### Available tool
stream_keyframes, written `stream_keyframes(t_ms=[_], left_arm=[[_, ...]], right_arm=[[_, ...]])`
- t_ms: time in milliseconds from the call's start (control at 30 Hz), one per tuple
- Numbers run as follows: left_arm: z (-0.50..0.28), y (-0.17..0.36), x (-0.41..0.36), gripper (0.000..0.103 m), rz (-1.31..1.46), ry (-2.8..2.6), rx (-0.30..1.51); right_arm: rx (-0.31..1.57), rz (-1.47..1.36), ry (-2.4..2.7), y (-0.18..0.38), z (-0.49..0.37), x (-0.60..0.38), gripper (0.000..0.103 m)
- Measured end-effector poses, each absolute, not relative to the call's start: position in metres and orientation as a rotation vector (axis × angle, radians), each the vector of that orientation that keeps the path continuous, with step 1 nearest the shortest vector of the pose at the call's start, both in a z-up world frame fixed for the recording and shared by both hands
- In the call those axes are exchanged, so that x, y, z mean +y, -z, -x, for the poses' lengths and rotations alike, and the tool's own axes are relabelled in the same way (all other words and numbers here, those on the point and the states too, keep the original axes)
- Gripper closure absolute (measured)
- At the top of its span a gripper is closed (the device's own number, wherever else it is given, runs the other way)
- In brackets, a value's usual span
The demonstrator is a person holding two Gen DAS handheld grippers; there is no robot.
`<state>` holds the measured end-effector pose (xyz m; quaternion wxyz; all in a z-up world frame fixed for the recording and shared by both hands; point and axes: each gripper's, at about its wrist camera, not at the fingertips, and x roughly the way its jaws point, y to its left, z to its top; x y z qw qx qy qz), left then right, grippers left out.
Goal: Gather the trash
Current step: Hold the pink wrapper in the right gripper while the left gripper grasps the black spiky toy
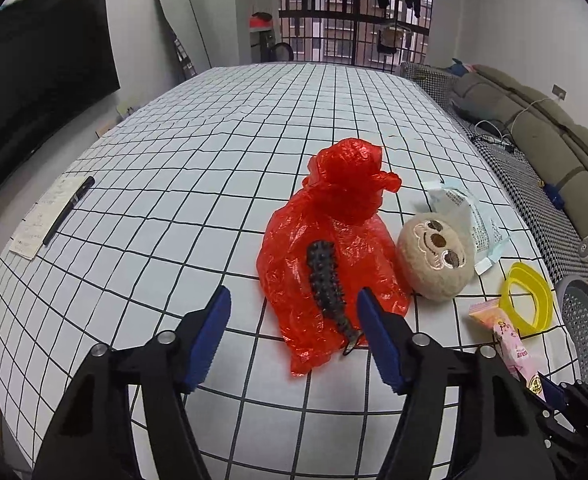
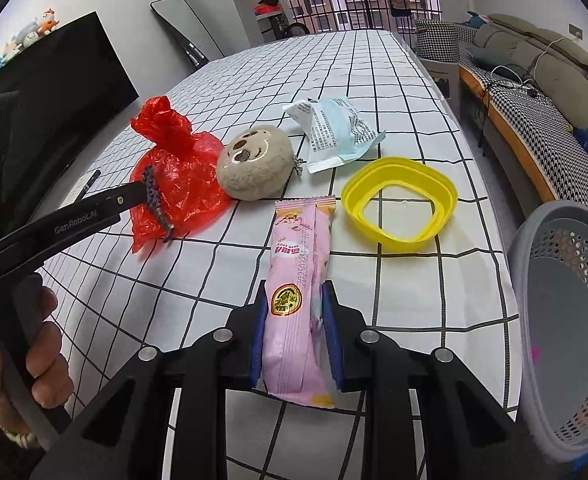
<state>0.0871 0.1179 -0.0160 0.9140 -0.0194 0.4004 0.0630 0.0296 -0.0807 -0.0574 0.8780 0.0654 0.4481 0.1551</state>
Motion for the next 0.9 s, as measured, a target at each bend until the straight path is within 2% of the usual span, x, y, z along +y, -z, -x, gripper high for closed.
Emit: stream_keyframes(t_ms=[67, 167, 300, 900], left_arm=[[-0.087, 0.015, 0.116, 0.045, 0.032, -0.127, 0.813], [-0.087, 0.012, 0.114, 0.054, 0.025, -0.117, 0.806], [-0.093, 0.013, 0.111, 0.073, 0.011, -0.107, 0.81], [-0.11, 0.036, 0.117, 0.074, -0.002, -0.107, 0.874]], right_arm=[[0.935, -0.146, -0.333, 0.059, -0.03, -0.081, 0.078], [0.94, -0.159, -0.348, 0.062, -0.031, -0.081, 0.078], [0.947, -0.161, -0.365, 0.065, -0.033, -0.079, 0.078], [0.955, -0.172, -0.378, 0.067, -0.039, -0.077, 0.078]])
